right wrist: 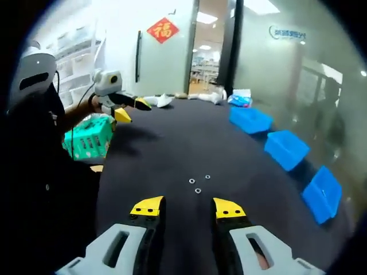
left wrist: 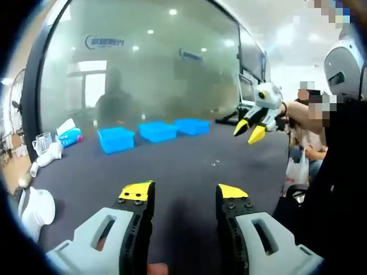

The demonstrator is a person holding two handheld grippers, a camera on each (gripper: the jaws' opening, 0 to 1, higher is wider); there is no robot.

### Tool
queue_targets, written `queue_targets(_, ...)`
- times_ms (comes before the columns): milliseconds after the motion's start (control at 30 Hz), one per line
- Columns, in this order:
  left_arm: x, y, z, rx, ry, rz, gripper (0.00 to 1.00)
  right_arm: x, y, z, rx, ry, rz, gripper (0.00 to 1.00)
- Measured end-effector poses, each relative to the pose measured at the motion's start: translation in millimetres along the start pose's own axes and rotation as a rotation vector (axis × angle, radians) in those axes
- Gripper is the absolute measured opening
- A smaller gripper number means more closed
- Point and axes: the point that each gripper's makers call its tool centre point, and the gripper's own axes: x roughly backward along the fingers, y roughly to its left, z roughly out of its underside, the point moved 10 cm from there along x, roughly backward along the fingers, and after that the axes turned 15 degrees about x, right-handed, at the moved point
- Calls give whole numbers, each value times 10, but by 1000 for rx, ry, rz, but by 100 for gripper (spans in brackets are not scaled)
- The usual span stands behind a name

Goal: Sort the screws, nuts, and washers into the corresponding bins

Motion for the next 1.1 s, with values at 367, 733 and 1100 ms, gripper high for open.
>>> queue_targets(367, 30, 50, 65, 22, 0, 1, 42, -493, -163, -99, 69, 156, -141, 26)
queue_targets(733, 67, 92, 99, 41, -10, -6, 42, -743, -234, -116, 94, 249, -222, 21)
queue_targets(1100, 95, 109, 108, 47, -15, -14, 42, -826, -255, -63, 27, 291, -237, 12)
